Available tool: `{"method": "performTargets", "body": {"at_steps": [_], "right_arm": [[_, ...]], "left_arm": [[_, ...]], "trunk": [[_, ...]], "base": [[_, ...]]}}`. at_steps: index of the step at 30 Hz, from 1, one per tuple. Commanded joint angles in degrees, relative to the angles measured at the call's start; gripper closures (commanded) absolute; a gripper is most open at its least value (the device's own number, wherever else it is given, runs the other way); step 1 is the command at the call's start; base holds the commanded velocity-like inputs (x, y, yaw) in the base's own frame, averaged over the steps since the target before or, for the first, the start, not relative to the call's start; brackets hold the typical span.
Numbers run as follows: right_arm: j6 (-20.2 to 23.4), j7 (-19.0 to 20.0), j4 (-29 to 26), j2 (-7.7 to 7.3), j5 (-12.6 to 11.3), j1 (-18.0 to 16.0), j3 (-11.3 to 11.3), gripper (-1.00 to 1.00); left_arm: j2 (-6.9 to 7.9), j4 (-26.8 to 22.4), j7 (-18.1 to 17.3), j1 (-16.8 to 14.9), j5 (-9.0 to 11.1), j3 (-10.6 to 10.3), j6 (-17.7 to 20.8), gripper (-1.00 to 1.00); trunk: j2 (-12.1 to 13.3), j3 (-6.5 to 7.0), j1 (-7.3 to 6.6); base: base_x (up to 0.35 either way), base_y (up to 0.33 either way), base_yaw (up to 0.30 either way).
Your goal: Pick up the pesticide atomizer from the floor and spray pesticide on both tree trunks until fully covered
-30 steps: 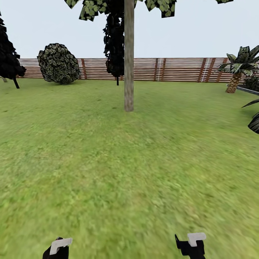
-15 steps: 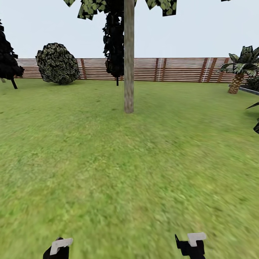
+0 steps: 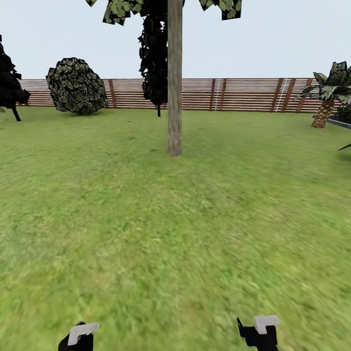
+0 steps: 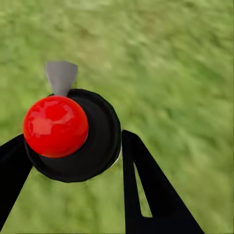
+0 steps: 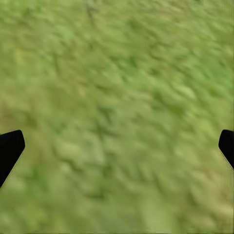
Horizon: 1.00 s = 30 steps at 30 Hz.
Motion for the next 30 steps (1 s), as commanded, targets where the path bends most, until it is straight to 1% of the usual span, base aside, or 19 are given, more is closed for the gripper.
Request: {"method": "performTargets", "body": {"at_steps": [1,30], "right_arm": [[-0.2,-0.1,0.0,-0.01,0.3,0.0,0.0,-1.00],[-0.2,-0.1,0.0,-0.01,0.3,0.0,0.0,-1.00]], "left_arm": [[0.01,0.0,0.0,0.0,0.4,-0.1,-0.2,1.00],[0.03,-0.1,0.0,0.0,0.4,-0.1,-0.2,1.00]], "trunk": [[0.0,-0.05,0.02],[0.0,-0.05,0.02]], "base": [[0.339,0.000,0.000],[0.339,0.000,0.000]]}}
